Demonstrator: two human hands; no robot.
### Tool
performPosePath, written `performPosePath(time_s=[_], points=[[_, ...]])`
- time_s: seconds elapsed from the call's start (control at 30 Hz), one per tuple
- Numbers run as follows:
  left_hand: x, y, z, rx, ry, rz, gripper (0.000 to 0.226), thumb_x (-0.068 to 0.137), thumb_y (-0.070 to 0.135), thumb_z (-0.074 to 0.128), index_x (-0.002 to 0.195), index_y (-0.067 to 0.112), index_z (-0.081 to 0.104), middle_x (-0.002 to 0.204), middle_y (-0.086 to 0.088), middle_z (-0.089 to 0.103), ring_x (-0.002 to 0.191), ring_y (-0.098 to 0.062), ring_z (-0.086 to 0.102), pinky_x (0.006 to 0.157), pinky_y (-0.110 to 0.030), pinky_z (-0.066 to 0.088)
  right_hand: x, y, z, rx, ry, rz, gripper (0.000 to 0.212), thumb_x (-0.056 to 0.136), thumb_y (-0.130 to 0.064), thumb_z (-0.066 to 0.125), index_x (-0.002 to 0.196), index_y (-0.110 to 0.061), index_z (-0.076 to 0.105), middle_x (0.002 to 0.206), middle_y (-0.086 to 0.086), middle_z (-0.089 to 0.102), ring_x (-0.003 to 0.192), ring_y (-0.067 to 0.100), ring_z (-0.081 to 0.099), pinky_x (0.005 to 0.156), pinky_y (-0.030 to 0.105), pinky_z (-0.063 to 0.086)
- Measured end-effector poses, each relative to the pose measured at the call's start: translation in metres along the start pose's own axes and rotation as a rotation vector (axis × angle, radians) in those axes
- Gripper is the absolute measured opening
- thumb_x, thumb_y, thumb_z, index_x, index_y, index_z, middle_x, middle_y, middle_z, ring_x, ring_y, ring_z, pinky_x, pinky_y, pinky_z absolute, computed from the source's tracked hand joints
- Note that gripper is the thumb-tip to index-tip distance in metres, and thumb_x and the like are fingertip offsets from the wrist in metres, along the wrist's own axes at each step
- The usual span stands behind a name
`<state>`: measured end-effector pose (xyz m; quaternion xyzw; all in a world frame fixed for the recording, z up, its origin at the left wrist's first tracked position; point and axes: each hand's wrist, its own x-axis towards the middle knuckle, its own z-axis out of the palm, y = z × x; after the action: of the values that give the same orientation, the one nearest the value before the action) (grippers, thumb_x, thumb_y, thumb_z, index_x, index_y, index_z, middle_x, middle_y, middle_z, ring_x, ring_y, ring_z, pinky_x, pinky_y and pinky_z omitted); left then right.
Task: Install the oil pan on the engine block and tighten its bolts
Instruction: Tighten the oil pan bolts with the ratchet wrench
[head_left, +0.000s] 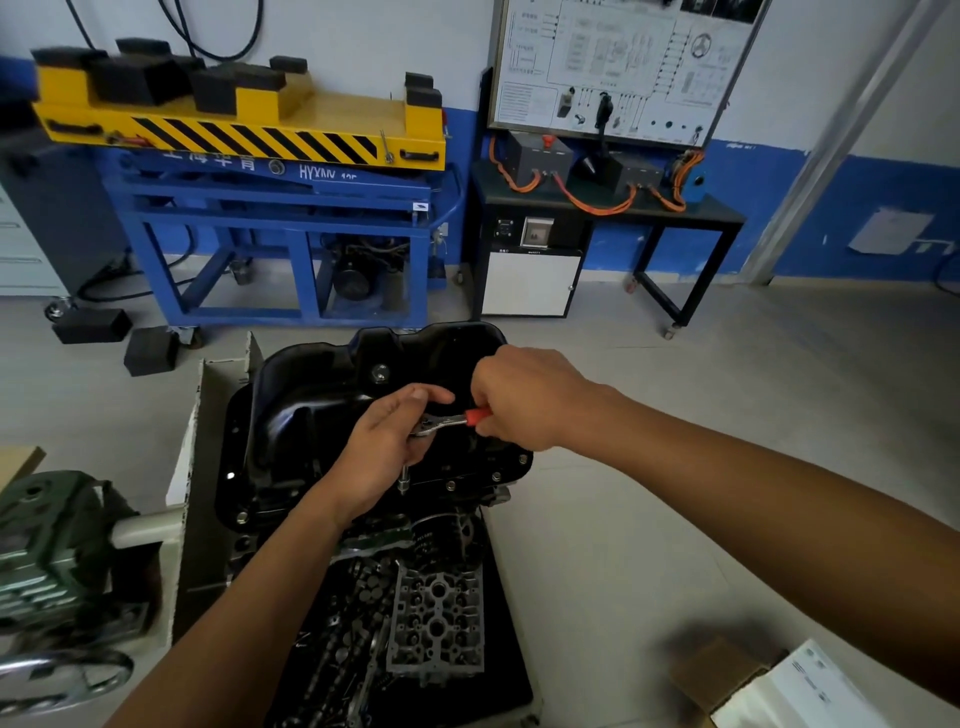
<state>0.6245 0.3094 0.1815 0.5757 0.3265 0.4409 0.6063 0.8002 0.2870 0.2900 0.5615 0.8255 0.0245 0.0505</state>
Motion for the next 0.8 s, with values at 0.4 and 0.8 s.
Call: performPosePath(time_s=[0.4, 0.8], points=[[-0.003, 0.004, 0.005, 0.047, 0.155, 0.022, 0.037, 0.106, 0.033, 0.041, 0.104, 0.013, 0.072, 0.053, 0.005, 0.043, 0.049, -0.01, 0.036, 0.05, -0.021, 0.034, -0.005, 0.001, 0.012, 0.052, 0.092, -0.027, 0.035, 0.09, -0.038, 0.063, 0.064, -0.022, 0.045, 0.061, -0.004, 0.045, 0.057, 0.019, 0.05, 0.051, 0.03, 0.038], [0.0, 0.003, 0.011, 0.019, 0.235, 0.061, 0.032, 0.105, 0.026, 0.049, 0.086, 0.01, 0.069, 0.074, -0.005, 0.058, 0.073, -0.022, 0.05, 0.072, -0.035, 0.043, -0.019, -0.051, 0.021, 0.485, -0.072, -0.117, 0.058, 0.088, -0.05, 0.068, 0.045, -0.016, 0.048, 0.041, -0.004, 0.042, 0.038, 0.012, 0.038, 0.055, 0.037, 0.05]])
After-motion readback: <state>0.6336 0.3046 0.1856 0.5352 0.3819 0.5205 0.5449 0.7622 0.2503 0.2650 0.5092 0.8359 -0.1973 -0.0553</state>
